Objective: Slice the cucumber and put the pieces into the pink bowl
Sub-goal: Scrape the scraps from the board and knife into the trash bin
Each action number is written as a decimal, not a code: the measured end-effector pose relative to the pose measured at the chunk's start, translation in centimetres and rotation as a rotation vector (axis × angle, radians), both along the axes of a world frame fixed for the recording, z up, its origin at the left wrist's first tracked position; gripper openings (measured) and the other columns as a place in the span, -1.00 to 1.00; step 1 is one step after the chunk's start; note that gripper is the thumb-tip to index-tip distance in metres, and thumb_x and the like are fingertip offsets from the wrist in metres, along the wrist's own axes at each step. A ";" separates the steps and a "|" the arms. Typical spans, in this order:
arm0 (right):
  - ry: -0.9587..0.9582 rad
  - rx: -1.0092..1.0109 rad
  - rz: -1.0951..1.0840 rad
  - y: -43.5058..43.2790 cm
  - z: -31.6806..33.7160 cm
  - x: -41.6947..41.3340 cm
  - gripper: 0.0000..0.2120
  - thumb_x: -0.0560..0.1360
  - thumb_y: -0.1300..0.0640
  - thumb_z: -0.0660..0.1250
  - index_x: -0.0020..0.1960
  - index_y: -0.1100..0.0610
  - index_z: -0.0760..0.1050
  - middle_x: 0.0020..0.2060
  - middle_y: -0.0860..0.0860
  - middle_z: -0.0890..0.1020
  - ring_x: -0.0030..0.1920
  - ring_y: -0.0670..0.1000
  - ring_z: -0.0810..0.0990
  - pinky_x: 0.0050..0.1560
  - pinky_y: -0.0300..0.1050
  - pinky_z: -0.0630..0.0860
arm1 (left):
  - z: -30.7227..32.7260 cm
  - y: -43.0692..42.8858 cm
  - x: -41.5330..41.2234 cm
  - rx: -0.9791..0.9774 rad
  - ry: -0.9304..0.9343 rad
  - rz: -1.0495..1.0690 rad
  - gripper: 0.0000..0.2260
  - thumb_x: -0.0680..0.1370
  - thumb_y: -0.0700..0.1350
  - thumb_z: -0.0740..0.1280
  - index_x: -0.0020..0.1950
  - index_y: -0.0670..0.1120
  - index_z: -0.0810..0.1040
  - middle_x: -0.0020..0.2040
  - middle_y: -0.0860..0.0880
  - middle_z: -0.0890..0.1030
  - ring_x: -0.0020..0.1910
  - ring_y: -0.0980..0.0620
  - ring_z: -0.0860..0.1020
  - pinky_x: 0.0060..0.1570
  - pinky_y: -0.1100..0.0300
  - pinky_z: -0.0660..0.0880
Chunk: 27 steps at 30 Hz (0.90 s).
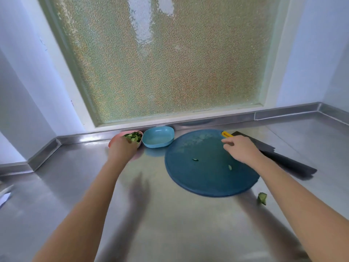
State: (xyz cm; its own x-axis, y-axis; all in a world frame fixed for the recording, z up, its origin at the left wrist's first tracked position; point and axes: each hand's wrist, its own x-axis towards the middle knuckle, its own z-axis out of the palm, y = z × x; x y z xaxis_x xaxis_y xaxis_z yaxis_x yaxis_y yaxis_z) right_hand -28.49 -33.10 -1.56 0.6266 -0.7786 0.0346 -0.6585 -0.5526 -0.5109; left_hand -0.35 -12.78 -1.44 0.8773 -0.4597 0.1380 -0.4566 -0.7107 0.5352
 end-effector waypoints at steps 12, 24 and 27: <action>-0.704 0.783 -0.535 0.3 -2.4 -8.2 -0.76 0.54 0.15 0.32 0.15 0.20 0.38 -0.06 0.18 0.52 -0.16 0.08 0.50 -0.10 -0.09 0.46 | -1.3 -4.3 -9.3 -0.263 0.742 -0.193 -0.91 0.52 -0.15 0.29 -0.03 -0.15 0.50 -0.25 -0.10 0.47 -0.38 0.00 0.38 -0.29 0.19 0.38; -0.911 1.057 -0.401 -0.7 -0.2 -7.2 -0.83 0.62 0.36 0.10 0.12 0.20 0.40 -0.20 0.11 0.56 -0.26 0.04 0.57 -0.54 -0.18 0.55 | -0.9 -3.6 -10.6 -0.343 0.798 -0.088 -0.81 0.53 -0.20 0.25 0.11 -0.22 0.53 -0.11 -0.15 0.54 -0.18 -0.05 0.47 -0.28 0.17 0.43; -0.967 1.048 -0.377 -0.9 1.3 -8.2 -0.83 0.61 0.37 0.10 -0.05 0.24 0.43 -0.44 0.08 0.62 -0.52 -0.06 0.60 -0.59 -0.23 0.52 | 0.0 -2.9 -10.9 -0.396 0.840 -0.073 -0.85 0.55 -0.14 0.27 0.05 -0.20 0.42 -0.15 -0.14 0.50 -0.19 -0.05 0.48 -0.16 0.10 0.47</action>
State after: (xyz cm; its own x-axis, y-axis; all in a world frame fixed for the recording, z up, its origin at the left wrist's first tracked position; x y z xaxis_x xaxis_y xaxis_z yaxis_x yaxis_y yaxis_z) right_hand -36.67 -33.98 -0.28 0.4476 -0.8195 -0.3578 0.1459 0.4617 -0.8750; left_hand -11.27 -15.70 -1.46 0.7312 -0.5727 -0.3707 0.1540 -0.3908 0.9075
